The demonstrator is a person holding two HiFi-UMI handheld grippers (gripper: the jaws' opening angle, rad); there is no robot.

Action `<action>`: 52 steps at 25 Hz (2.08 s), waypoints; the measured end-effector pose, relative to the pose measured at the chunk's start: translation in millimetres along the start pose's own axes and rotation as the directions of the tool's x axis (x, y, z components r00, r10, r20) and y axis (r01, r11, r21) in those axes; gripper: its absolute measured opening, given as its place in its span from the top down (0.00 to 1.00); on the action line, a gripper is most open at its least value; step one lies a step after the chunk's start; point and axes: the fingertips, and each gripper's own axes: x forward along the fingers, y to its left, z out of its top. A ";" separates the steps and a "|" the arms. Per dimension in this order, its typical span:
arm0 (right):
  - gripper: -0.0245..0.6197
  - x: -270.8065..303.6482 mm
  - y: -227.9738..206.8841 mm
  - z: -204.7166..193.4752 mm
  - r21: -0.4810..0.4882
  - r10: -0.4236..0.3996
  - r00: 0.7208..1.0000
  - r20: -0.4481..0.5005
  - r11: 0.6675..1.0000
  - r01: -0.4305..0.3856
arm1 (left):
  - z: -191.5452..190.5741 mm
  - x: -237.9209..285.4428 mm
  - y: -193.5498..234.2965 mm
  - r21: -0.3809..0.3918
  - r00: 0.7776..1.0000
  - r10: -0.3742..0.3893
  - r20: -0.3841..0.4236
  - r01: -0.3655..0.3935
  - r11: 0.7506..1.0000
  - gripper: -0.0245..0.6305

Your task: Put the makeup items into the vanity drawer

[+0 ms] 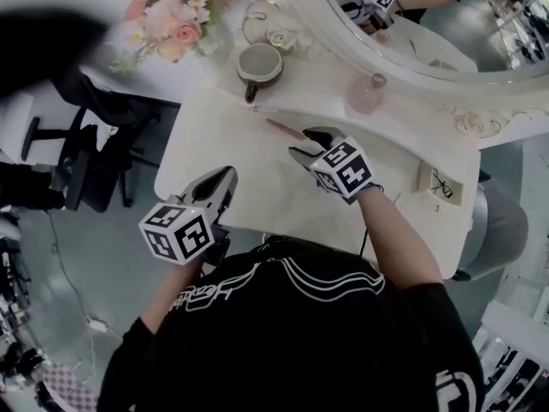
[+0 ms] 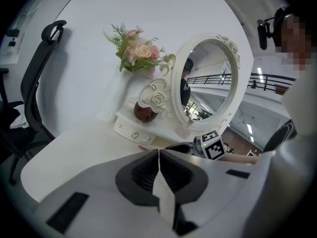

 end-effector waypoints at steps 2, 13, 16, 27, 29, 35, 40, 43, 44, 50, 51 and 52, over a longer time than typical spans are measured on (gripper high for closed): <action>0.61 13.3 -2.9 0.7 -0.022 -0.016 1.000 -0.018 1.000 0.016 | 1.9 -3.3 11.6 -0.007 1.000 0.009 0.001 -0.009 1.000 0.92; 0.67 50.6 -24.4 -6.9 0.009 -0.067 0.993 -0.097 0.998 0.068 | 3.1 -7.3 45.3 -0.030 1.000 0.013 -0.014 -0.013 0.999 0.92; 0.69 51.8 -26.4 -7.3 0.007 -0.072 0.991 -0.109 0.997 0.073 | 1.7 -6.2 48.7 -0.037 1.000 0.009 -0.019 -0.009 0.999 0.92; 0.84 53.1 -19.2 -8.1 -0.012 -0.066 0.991 -0.114 0.998 0.065 | 4.9 -4.8 52.0 -0.034 1.000 0.001 -0.015 -0.001 0.999 0.92; 0.85 52.9 -19.6 -8.4 0.001 -0.062 0.992 -0.114 0.998 0.062 | 4.6 -4.5 50.3 -0.033 1.000 0.001 -0.017 -0.002 0.999 0.92; 0.85 48.2 -17.2 -3.6 0.025 -0.052 0.994 -0.094 0.998 0.054 | 7.4 -2.8 43.4 -0.022 1.000 -0.005 -0.020 0.004 1.000 0.92; 0.85 32.2 -10.2 2.0 0.034 -0.024 0.998 -0.056 0.999 0.026 | 6.1 -0.2 32.7 -0.034 1.000 -0.013 -0.016 0.013 0.999 0.92; 0.85 15.8 -6.6 6.0 0.033 -0.012 1.000 -0.027 0.999 0.013 | 5.3 2.6 22.4 -0.010 1.000 -0.014 -0.019 0.013 1.000 0.92; 0.85 9.4 -5.5 6.8 0.033 -0.010 1.000 -0.018 0.999 0.010 | 5.0 3.9 18.4 -0.003 1.000 -0.016 -0.020 0.016 1.000 0.92; 0.85 -35.1 -1.3 2.4 0.034 -0.005 1.000 0.020 0.999 0.004 | 4.1 20.5 -10.0 0.010 0.998 -0.046 -0.035 0.047 0.999 0.92; 0.85 -43.5 -1.4 -0.1 0.043 -0.004 1.000 0.025 0.999 0.003 | 4.0 25.2 -15.7 0.011 0.998 -0.053 -0.041 0.054 0.999 0.92; 0.85 -52.2 -1.9 -3.2 0.055 -0.004 1.000 0.029 0.998 0.002 | 3.8 30.5 -21.9 0.013 0.997 -0.062 -0.047 0.062 0.998 0.92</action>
